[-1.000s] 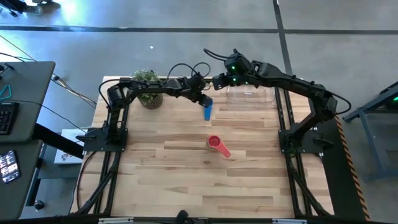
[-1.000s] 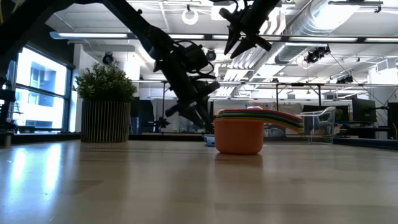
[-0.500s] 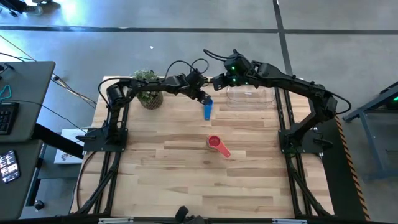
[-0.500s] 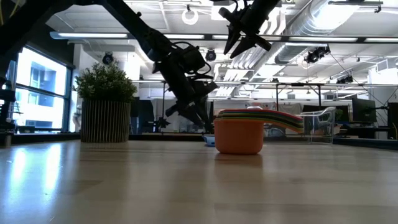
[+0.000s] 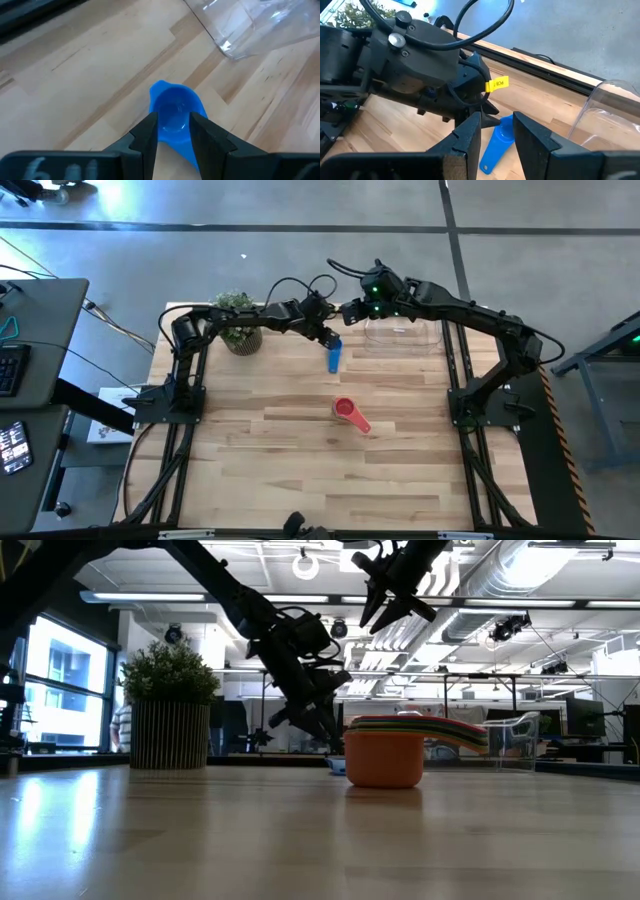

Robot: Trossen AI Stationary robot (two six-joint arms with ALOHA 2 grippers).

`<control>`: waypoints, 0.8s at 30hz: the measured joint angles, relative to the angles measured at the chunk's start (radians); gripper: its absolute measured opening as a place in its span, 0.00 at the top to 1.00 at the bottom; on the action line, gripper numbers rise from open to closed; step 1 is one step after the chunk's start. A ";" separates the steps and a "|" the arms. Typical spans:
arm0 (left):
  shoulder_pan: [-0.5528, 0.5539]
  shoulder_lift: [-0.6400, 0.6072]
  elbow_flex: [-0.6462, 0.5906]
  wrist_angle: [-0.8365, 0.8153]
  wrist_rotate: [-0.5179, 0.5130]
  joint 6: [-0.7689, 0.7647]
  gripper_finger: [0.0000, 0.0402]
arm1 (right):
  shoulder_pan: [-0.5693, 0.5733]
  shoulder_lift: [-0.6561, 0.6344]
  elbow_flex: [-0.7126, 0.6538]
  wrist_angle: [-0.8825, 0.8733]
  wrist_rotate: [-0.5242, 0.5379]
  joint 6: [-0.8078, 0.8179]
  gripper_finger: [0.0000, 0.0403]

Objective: Nest measuring cups in basket
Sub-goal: Stack the blue measuring cup into the red measuring cup

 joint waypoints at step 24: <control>-0.005 0.036 0.086 -0.181 0.019 -0.035 0.74 | 0.005 0.000 0.000 0.000 -0.003 -0.012 0.74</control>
